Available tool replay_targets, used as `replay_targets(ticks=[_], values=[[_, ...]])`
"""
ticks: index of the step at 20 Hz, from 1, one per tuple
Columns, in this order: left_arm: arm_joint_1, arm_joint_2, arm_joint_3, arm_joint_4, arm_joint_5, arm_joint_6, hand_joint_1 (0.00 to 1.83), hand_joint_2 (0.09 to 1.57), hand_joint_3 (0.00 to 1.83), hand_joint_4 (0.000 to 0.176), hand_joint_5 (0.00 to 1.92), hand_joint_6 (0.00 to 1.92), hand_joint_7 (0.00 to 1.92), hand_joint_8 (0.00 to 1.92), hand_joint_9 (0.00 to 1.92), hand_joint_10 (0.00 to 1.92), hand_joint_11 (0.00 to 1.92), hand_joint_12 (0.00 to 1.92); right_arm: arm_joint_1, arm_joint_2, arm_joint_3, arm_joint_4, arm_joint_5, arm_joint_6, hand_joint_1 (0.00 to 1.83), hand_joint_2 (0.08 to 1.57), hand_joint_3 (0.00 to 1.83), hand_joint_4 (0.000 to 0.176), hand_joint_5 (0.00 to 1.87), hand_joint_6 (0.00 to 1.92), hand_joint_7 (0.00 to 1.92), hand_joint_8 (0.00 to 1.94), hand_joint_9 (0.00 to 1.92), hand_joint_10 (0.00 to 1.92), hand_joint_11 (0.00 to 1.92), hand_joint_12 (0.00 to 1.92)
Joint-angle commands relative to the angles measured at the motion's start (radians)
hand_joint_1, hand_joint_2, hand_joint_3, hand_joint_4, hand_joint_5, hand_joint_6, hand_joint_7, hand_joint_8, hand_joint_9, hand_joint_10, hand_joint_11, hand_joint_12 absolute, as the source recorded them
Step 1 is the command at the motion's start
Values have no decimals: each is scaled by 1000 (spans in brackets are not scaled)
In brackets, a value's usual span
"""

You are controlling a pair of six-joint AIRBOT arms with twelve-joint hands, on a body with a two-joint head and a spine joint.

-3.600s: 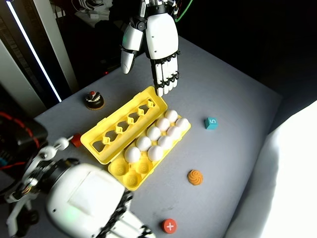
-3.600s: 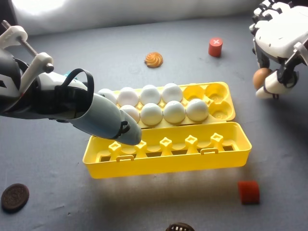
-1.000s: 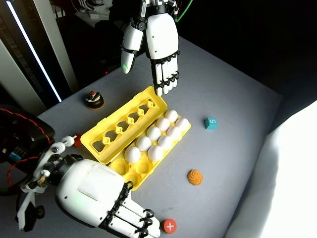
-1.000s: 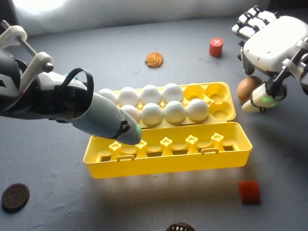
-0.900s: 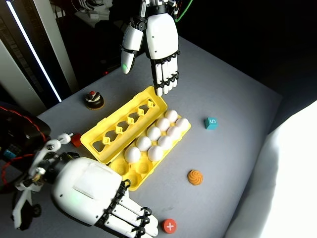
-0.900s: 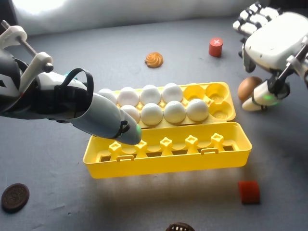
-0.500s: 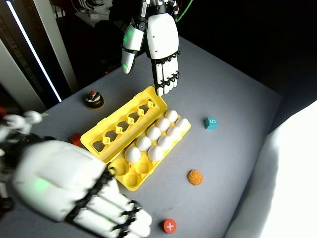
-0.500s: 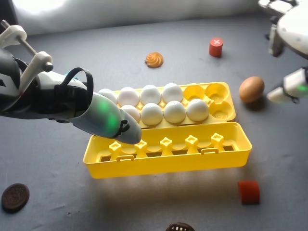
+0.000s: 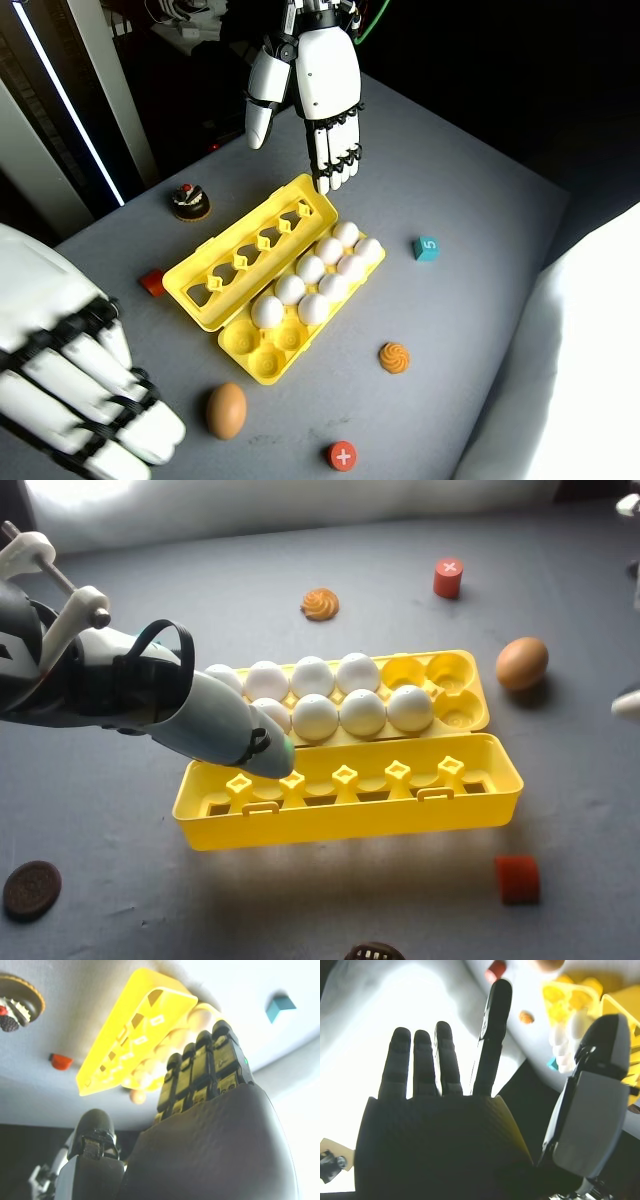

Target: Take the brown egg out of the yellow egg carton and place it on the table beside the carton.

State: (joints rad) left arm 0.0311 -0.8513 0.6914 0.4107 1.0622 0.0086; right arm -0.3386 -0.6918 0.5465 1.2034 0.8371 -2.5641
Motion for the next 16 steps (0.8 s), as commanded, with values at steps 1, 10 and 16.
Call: replay_targets(ticks=[1, 10, 16], values=[[-9, 2, 2, 36, -33, -2, 0, 1220, 0, 0, 41, 1, 1, 0, 0, 0, 0, 0, 20, 21, -19, -53, 78, -2, 459, 935, 4, 7, 1120, 11, 620, 33, 487, 107, 0, 824], [-9, 2, 4, 42, -33, -2, 0, 1225, 0, 0, 43, 7, 0, 0, 0, 0, 0, 0, 40, 72, -118, -19, 116, 38, 640, 1507, 2, 0, 1254, 1921, 1433, 1941, 1534, 1921, 1763, 1921], [-9, 2, 4, 42, -33, -2, 0, 1232, 3, 0, 35, 0, 0, 0, 0, 0, 0, 0, 35, 76, -119, -5, 182, 78, 545, 1549, 5, 176, 1286, 1921, 1486, 1941, 1547, 1921, 1774, 1921]])
